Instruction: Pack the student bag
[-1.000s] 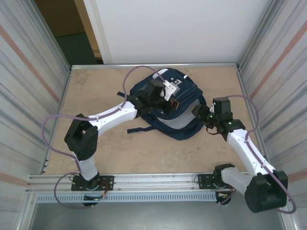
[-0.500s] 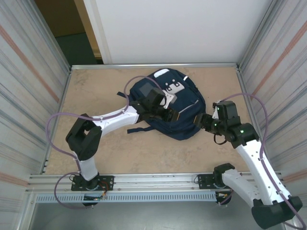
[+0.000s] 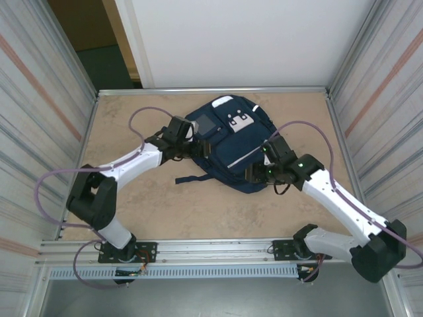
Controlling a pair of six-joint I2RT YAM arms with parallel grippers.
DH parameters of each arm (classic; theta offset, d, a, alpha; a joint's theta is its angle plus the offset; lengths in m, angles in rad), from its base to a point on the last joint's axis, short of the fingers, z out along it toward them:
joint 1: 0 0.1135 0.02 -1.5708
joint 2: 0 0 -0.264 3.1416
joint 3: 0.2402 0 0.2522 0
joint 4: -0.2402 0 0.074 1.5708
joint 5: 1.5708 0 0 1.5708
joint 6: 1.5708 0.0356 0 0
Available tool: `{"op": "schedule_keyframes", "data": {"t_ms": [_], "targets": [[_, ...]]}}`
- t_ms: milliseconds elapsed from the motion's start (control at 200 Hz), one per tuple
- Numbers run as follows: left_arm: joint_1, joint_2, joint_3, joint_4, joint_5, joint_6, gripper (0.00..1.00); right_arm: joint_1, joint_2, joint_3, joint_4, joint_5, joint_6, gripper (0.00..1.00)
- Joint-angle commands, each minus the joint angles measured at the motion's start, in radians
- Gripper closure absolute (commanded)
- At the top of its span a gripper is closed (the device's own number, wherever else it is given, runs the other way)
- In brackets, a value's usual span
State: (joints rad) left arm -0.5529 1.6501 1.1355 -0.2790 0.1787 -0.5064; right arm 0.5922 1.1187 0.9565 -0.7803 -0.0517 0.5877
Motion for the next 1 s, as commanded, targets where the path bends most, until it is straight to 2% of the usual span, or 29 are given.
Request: {"op": "schedule_keyframes", "data": {"t_ms": [0,120,180,271,366,491,636,822,897,992], "targets": [[0.01,0.102,0.093,-0.038,-0.011,-0.017,0.39,0.025,0.044,0.047,0.106,0.026,-0.031,0.41],[0.029,0.191,0.18,-0.105,-0.054,-0.042,0.4,0.029,0.088,0.042,0.227,0.006,-0.008,0.41],[0.032,0.219,0.193,-0.108,-0.089,-0.055,0.44,0.027,0.127,0.049,0.271,-0.017,-0.019,0.42],[0.031,0.257,0.215,-0.126,-0.12,-0.09,0.57,0.027,0.187,0.095,0.279,-0.033,-0.049,0.44],[0.032,0.264,0.236,-0.131,-0.125,-0.114,0.82,0.031,0.214,0.119,0.306,-0.043,-0.092,0.44],[0.032,0.205,0.251,-0.117,-0.078,-0.134,1.0,0.041,0.248,0.164,0.302,-0.031,-0.108,0.43],[0.03,0.089,0.195,-0.057,0.016,-0.209,1.0,0.09,0.283,0.184,0.338,-0.068,-0.114,0.42],[-0.001,0.034,0.179,-0.032,0.144,-0.287,1.0,0.116,0.329,0.199,0.393,-0.154,-0.126,0.42],[-0.006,0.033,0.173,-0.01,0.202,-0.333,1.0,0.159,0.334,0.182,0.443,-0.111,-0.19,0.42],[-0.011,0.027,0.145,0.025,0.224,-0.389,1.0,0.19,0.324,0.14,0.501,-0.068,-0.287,0.42]]}}
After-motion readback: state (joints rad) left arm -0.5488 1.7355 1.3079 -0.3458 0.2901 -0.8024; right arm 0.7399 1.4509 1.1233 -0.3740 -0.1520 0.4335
